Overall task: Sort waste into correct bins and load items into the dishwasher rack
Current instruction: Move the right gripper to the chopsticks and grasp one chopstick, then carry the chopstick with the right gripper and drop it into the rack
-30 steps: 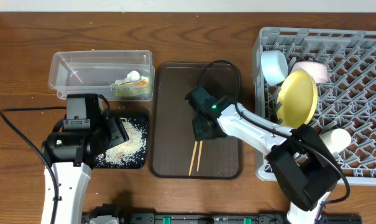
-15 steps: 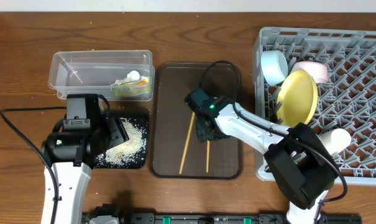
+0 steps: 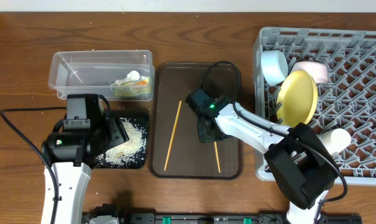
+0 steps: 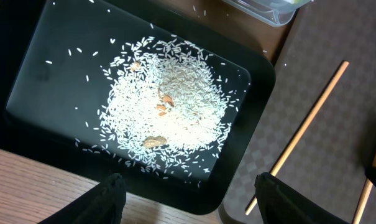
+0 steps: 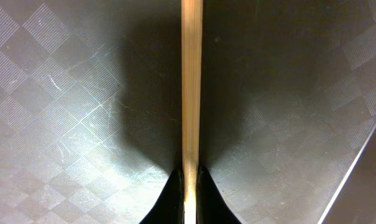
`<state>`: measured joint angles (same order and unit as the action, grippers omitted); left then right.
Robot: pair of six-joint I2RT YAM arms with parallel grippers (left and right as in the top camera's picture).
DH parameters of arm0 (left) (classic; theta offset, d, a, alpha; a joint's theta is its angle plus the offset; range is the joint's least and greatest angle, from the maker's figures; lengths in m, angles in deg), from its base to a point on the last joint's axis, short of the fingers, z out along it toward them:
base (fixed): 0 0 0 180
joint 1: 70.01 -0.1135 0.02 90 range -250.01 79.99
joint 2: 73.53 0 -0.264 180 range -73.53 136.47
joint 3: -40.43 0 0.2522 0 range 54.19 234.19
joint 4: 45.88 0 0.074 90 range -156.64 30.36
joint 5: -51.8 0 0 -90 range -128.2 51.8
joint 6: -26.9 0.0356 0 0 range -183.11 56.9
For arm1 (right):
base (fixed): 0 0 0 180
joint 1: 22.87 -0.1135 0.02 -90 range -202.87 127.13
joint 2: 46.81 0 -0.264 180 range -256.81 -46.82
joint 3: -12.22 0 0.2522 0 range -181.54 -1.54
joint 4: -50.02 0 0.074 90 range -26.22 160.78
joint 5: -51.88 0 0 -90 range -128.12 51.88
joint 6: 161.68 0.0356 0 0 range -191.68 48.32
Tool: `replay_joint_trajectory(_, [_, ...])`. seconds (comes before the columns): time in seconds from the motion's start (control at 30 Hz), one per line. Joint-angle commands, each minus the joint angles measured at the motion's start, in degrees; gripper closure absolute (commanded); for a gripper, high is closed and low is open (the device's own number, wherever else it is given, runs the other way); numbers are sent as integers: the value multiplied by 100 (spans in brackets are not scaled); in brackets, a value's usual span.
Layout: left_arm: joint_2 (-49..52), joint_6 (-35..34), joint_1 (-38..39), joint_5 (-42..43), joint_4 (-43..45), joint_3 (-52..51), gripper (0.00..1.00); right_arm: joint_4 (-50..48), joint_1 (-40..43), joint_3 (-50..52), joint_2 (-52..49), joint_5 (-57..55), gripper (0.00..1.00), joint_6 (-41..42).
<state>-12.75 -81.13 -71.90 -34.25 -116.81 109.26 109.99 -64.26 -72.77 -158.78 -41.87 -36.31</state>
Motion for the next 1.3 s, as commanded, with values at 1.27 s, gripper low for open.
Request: replay_joint_trajectory(1.27, [33,-24,-35,-11,-66,28,30,1161,3042,210,2518,-15,68,-2430])
